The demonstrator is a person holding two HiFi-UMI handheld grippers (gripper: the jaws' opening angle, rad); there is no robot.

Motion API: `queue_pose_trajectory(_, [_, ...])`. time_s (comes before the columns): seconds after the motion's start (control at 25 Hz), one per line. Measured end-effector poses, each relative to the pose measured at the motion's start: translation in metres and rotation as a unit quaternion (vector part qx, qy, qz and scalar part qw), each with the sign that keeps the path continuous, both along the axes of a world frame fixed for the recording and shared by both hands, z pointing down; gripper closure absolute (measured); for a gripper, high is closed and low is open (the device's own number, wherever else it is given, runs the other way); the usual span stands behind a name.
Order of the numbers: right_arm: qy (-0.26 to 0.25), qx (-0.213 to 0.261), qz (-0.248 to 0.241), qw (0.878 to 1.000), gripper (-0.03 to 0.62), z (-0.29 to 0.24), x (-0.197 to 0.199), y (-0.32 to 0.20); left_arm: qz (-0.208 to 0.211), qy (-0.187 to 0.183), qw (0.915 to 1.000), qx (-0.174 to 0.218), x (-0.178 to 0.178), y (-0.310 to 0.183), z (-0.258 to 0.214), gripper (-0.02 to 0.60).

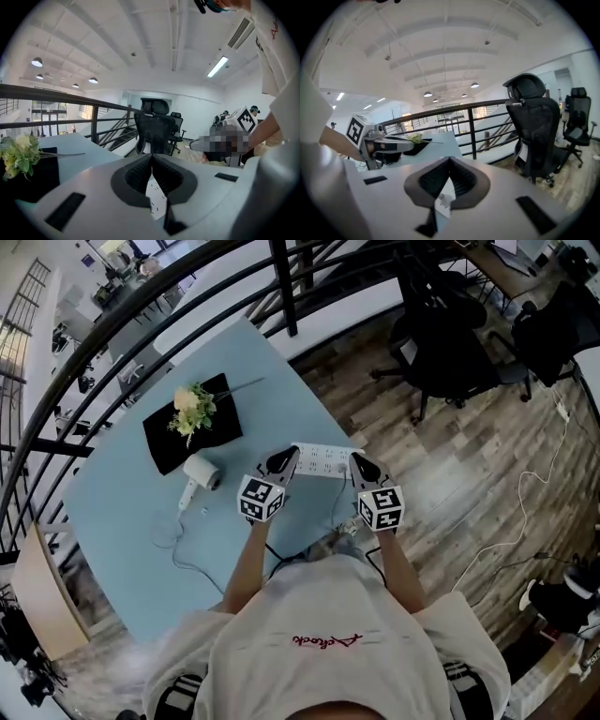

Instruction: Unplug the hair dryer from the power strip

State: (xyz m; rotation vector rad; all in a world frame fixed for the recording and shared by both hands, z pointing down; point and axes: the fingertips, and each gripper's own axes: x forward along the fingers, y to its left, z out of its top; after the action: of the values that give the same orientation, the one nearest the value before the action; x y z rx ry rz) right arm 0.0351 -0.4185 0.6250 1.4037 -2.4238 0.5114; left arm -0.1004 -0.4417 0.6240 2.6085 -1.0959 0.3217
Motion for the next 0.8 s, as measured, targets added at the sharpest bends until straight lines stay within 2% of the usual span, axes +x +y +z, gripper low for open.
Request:
queue_pose_trajectory(0.28, [-0.004, -0.021, 0.021, 1.000, 0.576, 0.018, 0.001, 0.009, 0.028, -0.024, 0.9992, -0.016, 0.009, -0.007, 0.031, 0.572])
queue_pose_trajectory(0.8, [-0.001, -0.036, 0.047, 0.998, 0.574, 0.036, 0.004, 0.016, 0.047, -0.081, 0.9951, -0.032, 0.014, -0.008, 0.081, 0.571])
